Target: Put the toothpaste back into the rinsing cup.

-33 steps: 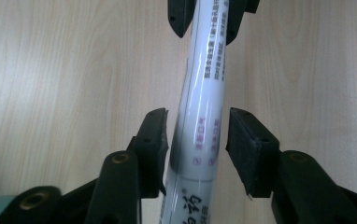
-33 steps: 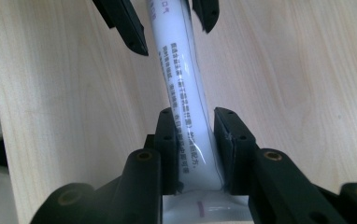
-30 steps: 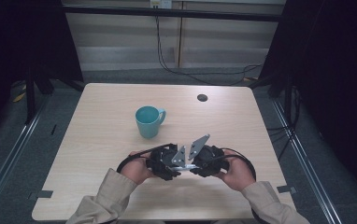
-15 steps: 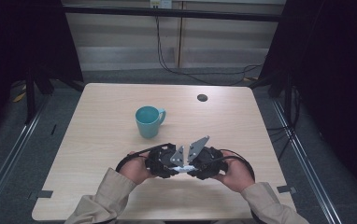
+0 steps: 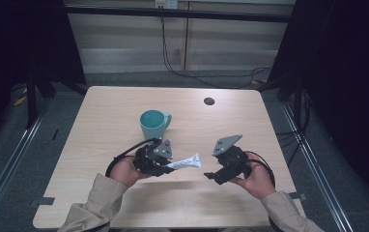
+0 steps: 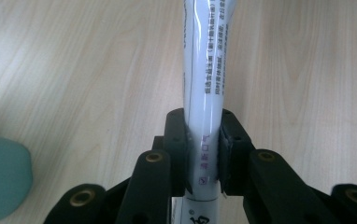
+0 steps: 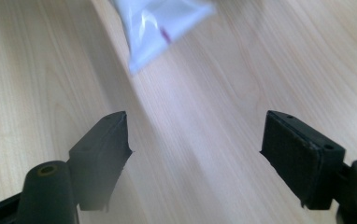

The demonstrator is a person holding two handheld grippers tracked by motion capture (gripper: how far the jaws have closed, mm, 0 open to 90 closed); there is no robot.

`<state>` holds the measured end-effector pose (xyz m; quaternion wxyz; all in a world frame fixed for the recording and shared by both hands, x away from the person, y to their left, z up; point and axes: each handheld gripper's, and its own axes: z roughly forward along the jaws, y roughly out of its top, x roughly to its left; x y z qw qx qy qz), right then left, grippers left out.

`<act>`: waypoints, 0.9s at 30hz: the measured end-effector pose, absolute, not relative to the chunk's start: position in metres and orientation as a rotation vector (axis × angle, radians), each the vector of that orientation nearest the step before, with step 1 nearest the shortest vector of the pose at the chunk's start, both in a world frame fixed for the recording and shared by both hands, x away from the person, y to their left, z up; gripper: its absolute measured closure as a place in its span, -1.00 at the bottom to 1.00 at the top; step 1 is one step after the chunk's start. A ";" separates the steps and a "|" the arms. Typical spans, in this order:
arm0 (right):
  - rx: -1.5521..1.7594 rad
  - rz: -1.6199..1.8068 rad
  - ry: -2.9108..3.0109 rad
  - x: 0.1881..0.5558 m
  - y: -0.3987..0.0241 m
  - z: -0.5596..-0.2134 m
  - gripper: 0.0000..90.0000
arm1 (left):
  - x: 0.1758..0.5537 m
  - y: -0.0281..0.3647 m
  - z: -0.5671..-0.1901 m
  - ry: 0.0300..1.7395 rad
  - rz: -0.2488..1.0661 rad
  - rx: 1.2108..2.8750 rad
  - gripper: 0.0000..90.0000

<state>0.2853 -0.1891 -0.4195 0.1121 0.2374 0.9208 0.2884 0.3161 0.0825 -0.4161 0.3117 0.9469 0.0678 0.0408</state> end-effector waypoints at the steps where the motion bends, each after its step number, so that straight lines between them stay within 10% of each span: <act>1: 0.697 0.846 2.703 0.285 -0.189 -0.420 -0.52 | 0.316 0.083 -0.416 0.179 0.108 2.499 0.71; 7: 0.732 0.891 2.701 0.281 -0.192 -0.434 -0.44 | 0.317 0.082 -0.418 0.203 0.100 2.473 0.72; 18: 0.684 0.870 2.729 0.285 -0.179 -0.420 0.42 | 0.315 0.068 -0.424 0.173 0.059 2.479 0.72; 27: 0.655 0.931 2.723 0.285 -0.175 -0.408 0.51 | 0.316 0.065 -0.422 0.181 0.050 2.509 0.72</act>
